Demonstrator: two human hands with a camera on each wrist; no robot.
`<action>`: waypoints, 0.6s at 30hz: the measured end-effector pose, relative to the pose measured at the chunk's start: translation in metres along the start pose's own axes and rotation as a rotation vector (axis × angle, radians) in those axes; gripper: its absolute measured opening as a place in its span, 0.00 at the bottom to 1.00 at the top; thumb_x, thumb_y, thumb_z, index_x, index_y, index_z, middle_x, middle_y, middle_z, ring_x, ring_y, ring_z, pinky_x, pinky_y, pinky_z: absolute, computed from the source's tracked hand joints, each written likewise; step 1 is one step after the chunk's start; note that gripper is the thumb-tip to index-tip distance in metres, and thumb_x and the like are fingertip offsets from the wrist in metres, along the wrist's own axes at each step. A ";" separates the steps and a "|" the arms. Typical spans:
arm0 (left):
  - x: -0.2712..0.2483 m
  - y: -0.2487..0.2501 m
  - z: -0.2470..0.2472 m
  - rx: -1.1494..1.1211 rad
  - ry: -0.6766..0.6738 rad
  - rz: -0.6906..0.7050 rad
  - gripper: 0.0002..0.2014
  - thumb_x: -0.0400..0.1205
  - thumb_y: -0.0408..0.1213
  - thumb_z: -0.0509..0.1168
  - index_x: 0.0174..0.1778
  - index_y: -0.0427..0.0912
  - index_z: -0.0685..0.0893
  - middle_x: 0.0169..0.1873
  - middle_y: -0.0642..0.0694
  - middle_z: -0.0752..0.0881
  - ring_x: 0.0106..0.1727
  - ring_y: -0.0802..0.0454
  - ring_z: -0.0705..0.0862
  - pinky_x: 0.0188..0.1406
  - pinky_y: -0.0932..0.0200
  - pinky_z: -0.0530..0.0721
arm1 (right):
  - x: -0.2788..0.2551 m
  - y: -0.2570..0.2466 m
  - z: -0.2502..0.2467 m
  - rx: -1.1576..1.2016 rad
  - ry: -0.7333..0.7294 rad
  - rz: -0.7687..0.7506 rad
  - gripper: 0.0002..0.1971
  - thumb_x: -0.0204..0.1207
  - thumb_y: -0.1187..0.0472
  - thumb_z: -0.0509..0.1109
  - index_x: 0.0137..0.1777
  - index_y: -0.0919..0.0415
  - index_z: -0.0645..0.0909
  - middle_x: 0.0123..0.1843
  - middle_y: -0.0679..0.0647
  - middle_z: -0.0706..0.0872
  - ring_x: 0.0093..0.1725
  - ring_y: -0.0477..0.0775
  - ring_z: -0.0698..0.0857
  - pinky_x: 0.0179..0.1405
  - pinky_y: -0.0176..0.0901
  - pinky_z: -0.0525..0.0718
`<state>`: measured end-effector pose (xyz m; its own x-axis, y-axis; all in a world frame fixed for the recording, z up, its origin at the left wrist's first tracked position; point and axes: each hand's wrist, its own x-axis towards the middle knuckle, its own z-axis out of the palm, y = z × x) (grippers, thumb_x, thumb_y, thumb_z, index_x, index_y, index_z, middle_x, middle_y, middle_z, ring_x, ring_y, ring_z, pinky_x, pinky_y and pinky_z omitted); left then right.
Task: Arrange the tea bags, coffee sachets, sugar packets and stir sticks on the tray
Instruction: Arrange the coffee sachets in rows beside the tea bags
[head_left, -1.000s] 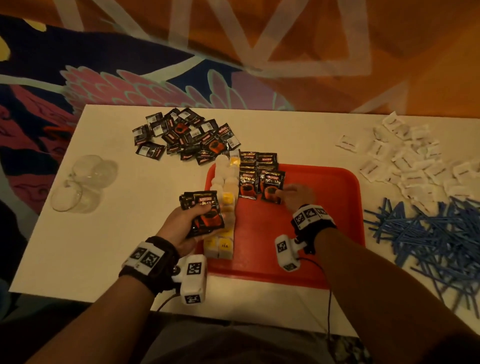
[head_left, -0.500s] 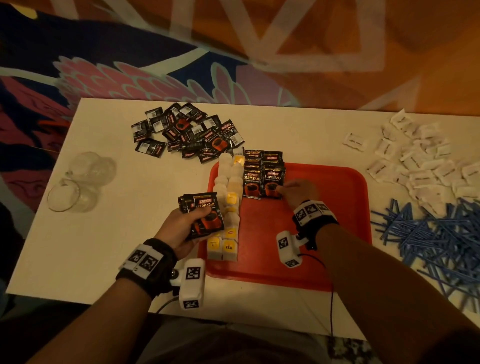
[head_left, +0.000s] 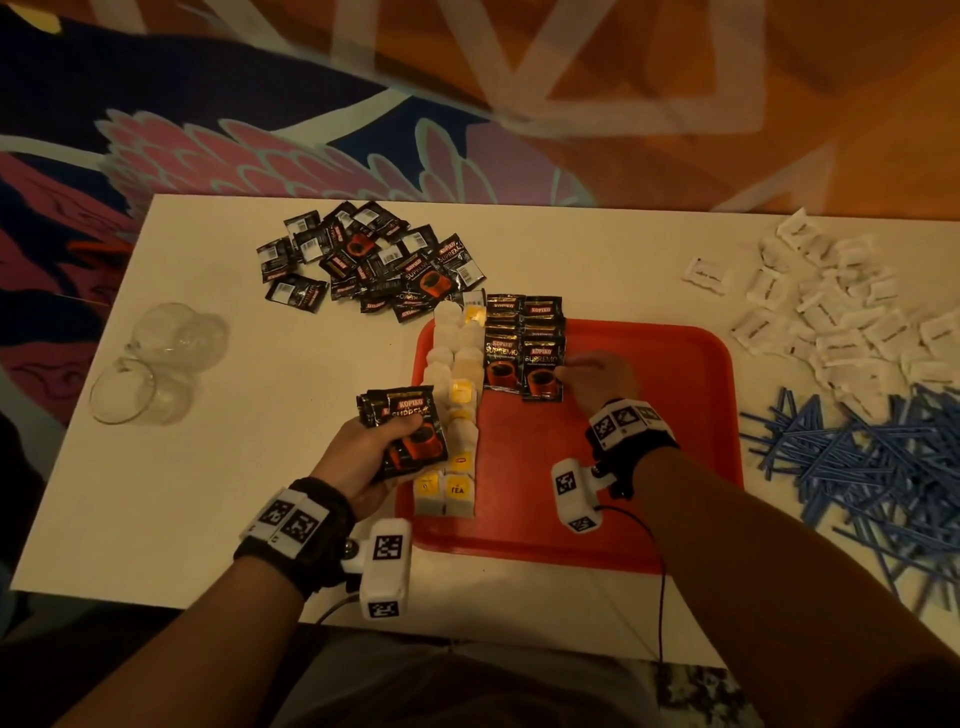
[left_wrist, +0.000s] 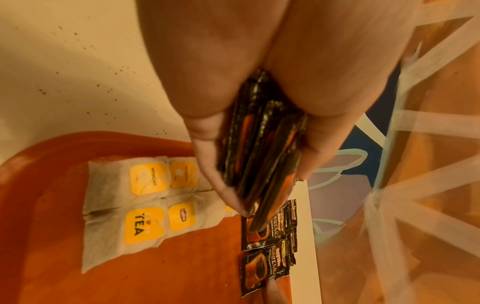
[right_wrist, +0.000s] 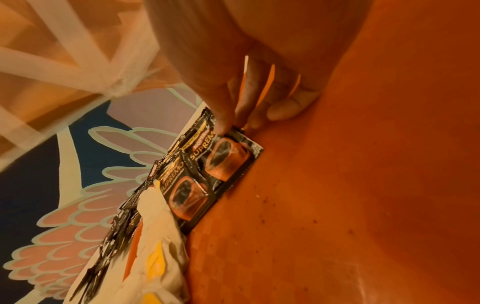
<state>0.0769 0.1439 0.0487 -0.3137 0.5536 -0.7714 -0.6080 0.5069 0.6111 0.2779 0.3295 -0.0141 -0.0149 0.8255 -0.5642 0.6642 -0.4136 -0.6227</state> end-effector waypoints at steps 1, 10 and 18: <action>0.000 0.000 0.000 -0.001 -0.003 0.000 0.14 0.83 0.30 0.67 0.65 0.36 0.83 0.52 0.34 0.91 0.48 0.40 0.93 0.35 0.53 0.91 | 0.000 0.000 0.000 -0.016 0.005 -0.003 0.13 0.75 0.54 0.76 0.59 0.51 0.86 0.59 0.47 0.88 0.50 0.45 0.82 0.49 0.39 0.81; 0.006 0.004 0.018 0.034 0.013 0.104 0.11 0.81 0.28 0.70 0.59 0.39 0.87 0.47 0.39 0.93 0.45 0.45 0.93 0.37 0.51 0.90 | -0.053 -0.015 0.000 0.164 -0.261 -0.188 0.08 0.76 0.51 0.75 0.49 0.52 0.83 0.50 0.46 0.86 0.50 0.47 0.85 0.46 0.41 0.84; 0.003 0.011 0.053 0.281 -0.112 0.314 0.12 0.73 0.36 0.79 0.52 0.50 0.93 0.53 0.43 0.93 0.59 0.42 0.90 0.68 0.36 0.82 | -0.102 -0.030 0.008 0.214 -0.426 -0.267 0.17 0.69 0.61 0.81 0.57 0.63 0.86 0.54 0.56 0.90 0.52 0.50 0.88 0.50 0.46 0.87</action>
<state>0.1083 0.1859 0.0628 -0.3609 0.7703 -0.5257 -0.2683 0.4541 0.8496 0.2533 0.2545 0.0574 -0.4928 0.7023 -0.5137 0.4299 -0.3168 -0.8455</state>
